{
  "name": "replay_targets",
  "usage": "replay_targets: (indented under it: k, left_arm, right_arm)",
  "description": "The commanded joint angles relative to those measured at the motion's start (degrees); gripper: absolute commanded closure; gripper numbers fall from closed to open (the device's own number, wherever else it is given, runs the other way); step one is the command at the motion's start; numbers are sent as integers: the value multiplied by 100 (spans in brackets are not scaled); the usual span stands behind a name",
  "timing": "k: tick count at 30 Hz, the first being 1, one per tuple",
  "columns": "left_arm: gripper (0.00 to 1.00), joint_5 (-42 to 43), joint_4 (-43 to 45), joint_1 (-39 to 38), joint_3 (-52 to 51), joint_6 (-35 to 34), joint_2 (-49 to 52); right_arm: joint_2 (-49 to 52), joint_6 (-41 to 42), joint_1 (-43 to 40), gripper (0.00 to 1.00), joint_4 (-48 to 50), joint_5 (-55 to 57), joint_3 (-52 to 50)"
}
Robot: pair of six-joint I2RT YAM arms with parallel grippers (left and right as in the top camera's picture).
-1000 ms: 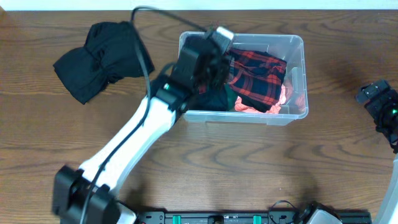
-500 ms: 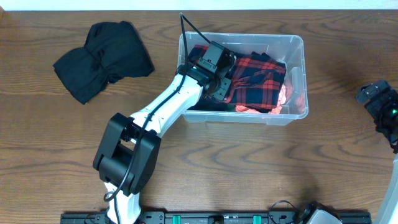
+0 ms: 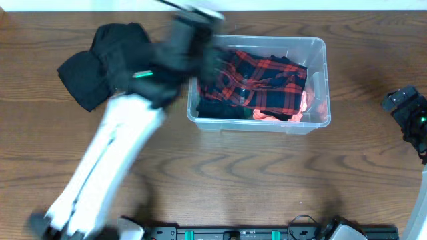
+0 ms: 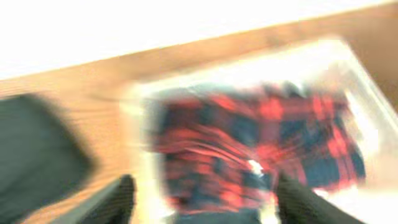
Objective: Pack container
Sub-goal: 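Withdraw the left gripper left toward the black shirt, then grasp the black shirt with the left gripper and lift it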
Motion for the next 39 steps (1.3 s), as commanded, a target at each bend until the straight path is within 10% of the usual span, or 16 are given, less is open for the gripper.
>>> replay_targets:
  k: [1,9,16,39]
  left_arm:
    - [15,-533,-452,1283,-4,-752,-295]
    - [10,1923,-789,4953,-205,-1320,713]
    - [2,4179,-463,6544,-205,-1088,2662]
    - [4,4323,1220,5801,-205,-957,4454]
  right_arm:
    - [-7,44,-48,1,-7,-44,24]
    - [-7,46,-48,1,-7,-44,24]
    - [-7,46,-48,1,-7,-44,24]
    - [-7,44,-48,1,-7,-44,24]
